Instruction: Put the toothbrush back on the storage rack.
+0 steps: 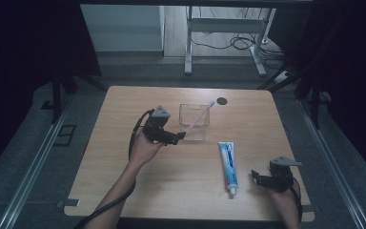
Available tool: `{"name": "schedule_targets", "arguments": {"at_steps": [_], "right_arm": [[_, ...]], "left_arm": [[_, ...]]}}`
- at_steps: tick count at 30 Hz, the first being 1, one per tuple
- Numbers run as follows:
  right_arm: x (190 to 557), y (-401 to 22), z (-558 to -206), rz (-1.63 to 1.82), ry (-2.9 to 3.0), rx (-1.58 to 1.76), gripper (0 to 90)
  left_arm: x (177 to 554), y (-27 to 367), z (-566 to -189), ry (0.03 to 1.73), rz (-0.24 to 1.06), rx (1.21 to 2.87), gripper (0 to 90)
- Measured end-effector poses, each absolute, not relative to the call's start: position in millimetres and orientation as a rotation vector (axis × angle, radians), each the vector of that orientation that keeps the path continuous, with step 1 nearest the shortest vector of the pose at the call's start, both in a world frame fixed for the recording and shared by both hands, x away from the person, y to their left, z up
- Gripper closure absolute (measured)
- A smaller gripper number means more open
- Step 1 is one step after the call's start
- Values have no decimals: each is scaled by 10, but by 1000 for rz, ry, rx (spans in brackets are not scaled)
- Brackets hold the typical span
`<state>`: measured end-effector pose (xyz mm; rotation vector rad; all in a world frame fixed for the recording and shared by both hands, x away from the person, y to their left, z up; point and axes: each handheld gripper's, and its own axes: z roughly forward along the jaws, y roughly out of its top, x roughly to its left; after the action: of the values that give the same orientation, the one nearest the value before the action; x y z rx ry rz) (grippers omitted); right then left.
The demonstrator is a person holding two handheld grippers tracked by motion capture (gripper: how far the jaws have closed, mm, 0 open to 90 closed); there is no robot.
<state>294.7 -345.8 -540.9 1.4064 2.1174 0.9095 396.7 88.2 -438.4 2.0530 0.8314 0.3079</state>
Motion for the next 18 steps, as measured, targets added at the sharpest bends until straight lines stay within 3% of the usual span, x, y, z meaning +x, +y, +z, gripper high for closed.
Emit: {"name": "schedule_targets", "arguments": {"at_steps": [18], "right_arm": [[2944,-3449,-5410,909,2117,1405,139]], "left_arm": [[3723,1157,-4673,861,307,2048,33]]}}
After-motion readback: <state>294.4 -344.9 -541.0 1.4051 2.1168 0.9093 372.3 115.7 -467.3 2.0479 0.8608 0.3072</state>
